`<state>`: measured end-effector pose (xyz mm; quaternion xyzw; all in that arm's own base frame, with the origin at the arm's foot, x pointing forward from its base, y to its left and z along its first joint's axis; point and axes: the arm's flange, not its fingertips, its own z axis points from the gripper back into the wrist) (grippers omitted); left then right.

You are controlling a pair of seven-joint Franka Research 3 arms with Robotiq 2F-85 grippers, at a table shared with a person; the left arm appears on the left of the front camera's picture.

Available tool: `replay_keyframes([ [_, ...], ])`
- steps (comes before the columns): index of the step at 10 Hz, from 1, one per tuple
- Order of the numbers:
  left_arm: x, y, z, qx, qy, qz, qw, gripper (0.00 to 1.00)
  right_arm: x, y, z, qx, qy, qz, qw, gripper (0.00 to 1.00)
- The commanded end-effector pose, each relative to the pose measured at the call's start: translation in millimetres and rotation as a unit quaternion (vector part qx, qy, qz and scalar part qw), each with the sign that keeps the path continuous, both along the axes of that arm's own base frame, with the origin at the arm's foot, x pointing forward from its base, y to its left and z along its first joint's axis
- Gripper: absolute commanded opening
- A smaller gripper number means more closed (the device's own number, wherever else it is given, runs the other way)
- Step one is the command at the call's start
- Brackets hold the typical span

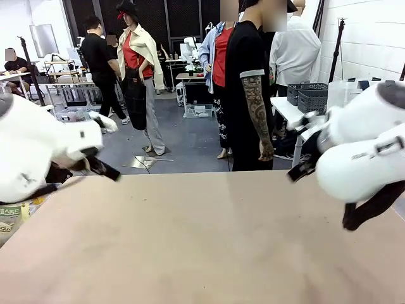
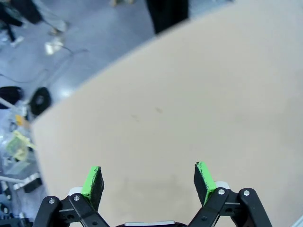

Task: Transfer purchased items from the store into the shopping bag.
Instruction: Open the Reusable shopping bag in the center of the table.

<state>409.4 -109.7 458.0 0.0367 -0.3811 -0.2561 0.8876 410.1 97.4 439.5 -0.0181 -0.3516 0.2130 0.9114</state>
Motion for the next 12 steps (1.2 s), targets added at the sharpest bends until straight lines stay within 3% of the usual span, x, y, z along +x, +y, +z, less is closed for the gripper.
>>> replay_keyframes([
  [1,-64,41,15,0.005,-0.066,0.095,0.993,1.0,-62,-62,11,0.012,-0.057,-0.142,0.988,1.0],
  [2,-78,73,24,-0.014,-0.079,0.143,0.986,1.0,-72,-107,18,0.037,-0.068,-0.216,0.973,1.0],
  [4,-99,124,17,-0.069,-0.077,0.225,0.969,1.0,-96,-176,10,0.104,-0.064,-0.293,0.948,1.0],
  [6,-117,167,4,-0.134,-0.08,0.292,0.943,1.0,-110,-225,-11,0.163,-0.063,-0.321,0.931,1.0],
  [8,-123,180,-1,-0.154,-0.082,0.301,0.937,1.0,-101,-231,-23,0.182,-0.047,-0.323,0.927,1.0],
  [9,-116,178,4,-0.164,-0.088,0.302,0.935,1.0,-87,-224,-26,0.165,-0.049,-0.304,0.937,1.0],
  [10,-33,204,79,-0.136,-0.066,0.304,0.941,1.0,-40,-268,36,0.164,-0.038,-0.35,0.922,1.0],
  [12,-33,204,79,-0.136,-0.066,0.304,0.941,1.0,-40,-268,36,0.164,-0.038,-0.35,0.922,1.0],
])
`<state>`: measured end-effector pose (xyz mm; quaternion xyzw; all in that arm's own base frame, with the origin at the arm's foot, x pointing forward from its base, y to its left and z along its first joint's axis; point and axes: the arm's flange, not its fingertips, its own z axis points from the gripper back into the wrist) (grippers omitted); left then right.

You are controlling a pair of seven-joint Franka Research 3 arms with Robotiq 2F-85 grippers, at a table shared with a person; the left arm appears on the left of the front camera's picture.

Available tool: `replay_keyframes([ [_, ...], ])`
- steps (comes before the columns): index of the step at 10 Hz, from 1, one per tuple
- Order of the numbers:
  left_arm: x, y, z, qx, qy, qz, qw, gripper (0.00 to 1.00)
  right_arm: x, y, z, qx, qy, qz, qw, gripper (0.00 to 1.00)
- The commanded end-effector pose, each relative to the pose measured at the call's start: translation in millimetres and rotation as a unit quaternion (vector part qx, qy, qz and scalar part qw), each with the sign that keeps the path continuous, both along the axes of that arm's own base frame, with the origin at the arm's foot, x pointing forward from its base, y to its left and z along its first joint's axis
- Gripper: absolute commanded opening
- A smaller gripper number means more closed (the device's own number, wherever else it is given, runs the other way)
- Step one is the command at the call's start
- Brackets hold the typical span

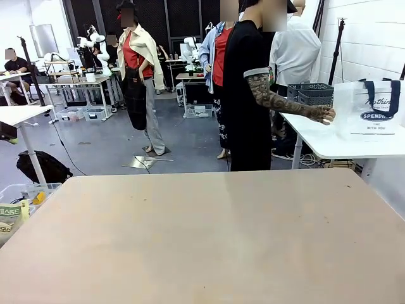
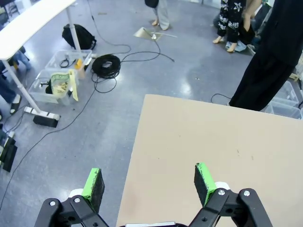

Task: Transfer purchased items from the store into the shopping bag.
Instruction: Open the Reusable shopping bag in the center of the table.

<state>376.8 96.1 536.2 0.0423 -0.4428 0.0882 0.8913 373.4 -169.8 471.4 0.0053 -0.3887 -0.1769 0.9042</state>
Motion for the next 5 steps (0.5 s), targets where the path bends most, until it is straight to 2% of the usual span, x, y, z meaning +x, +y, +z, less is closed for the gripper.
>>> replay_keyframes([
  [1,-0.4,-2.0,0.5,0.006,0.003,-0.002,1.0,1.0,-2.9,-0.4,3.9,-0.001,0.002,-0.005,1.0,1.0],
  [5,-0.4,-2.0,0.5,0.006,0.003,-0.002,1.0,1.0,-2.9,-0.4,3.9,-0.001,0.002,-0.005,1.0,1.0],
])
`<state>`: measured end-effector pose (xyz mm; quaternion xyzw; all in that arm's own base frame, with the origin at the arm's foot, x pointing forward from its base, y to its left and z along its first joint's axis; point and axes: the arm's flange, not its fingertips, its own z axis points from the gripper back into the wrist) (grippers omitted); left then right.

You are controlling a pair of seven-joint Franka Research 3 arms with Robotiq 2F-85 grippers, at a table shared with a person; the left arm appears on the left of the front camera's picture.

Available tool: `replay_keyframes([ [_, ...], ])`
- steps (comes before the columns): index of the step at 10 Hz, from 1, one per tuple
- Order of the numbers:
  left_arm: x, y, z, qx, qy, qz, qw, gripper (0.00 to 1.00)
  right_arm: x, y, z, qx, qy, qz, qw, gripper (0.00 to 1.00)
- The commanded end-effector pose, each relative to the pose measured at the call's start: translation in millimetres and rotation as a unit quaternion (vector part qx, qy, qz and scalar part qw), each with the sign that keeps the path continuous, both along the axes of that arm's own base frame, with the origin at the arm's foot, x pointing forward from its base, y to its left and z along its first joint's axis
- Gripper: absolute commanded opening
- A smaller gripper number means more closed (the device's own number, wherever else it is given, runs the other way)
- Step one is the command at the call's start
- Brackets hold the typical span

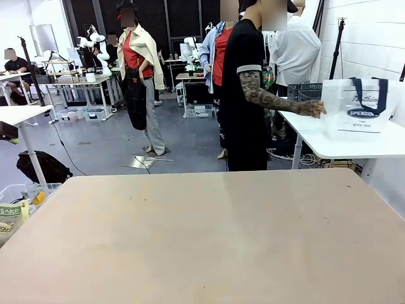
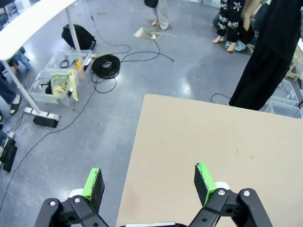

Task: Transfer purchased items from the store into the shopping bag.
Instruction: Open the Reusable shopping bag in the center of the table.

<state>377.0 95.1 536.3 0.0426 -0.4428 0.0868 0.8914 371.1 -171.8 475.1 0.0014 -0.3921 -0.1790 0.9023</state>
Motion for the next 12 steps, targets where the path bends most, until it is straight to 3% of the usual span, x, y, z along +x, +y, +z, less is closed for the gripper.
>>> replay_keyframes([
  [1,-0.6,-1.0,0.3,0.005,0.003,-0.001,1.0,1.0,-0.6,1.5,0.3,0.002,0.005,-0.001,1.0,1.0],
  [12,-0.6,-1.0,0.3,0.005,0.003,-0.001,1.0,1.0,-0.6,1.5,0.3,0.002,0.005,-0.001,1.0,1.0],
])
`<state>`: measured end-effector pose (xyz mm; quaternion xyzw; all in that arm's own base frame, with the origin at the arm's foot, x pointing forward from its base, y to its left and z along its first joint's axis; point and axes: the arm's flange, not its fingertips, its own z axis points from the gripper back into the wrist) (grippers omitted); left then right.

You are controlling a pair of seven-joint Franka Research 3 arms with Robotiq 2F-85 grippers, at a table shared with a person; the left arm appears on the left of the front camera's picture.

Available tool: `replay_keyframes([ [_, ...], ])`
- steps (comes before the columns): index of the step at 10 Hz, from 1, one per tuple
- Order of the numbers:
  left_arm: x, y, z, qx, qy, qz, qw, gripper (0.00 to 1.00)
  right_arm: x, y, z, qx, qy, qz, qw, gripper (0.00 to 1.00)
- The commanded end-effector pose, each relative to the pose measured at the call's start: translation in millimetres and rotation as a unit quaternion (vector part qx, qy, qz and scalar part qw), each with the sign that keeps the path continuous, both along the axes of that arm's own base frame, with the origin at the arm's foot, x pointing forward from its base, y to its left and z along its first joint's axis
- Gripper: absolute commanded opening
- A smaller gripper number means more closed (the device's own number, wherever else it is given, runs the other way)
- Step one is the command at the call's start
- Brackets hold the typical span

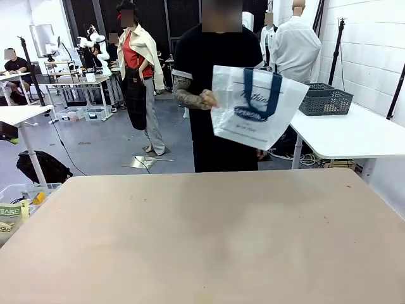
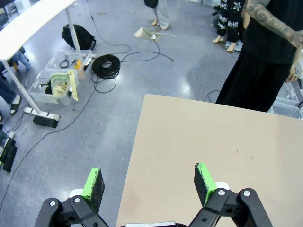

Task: Transfer purchased items from the store into the shopping bag.
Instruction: Open the Reusable shopping bag in the center of the table.

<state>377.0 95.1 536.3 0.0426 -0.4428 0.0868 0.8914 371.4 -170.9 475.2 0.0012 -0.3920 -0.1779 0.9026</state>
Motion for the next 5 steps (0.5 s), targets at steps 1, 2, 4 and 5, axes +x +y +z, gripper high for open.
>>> replay_keyframes([
  [1,-0.6,-1.0,0.3,0.005,0.003,-0.001,1.0,1.0,-0.9,0.6,0.1,0.003,0.005,-0.002,1.0,1.0],
  [2,-0.6,-1.0,0.3,0.005,0.003,-0.001,1.0,1.0,-0.9,0.6,0.1,0.003,0.005,-0.002,1.0,1.0],
  [4,-0.6,-1.0,0.3,0.005,0.003,-0.001,1.0,1.0,-0.9,0.6,0.1,0.003,0.005,-0.002,1.0,1.0],
  [5,-0.6,-1.0,0.3,0.005,0.003,-0.001,1.0,1.0,-0.9,0.6,0.1,0.003,0.005,-0.002,1.0,1.0],
])
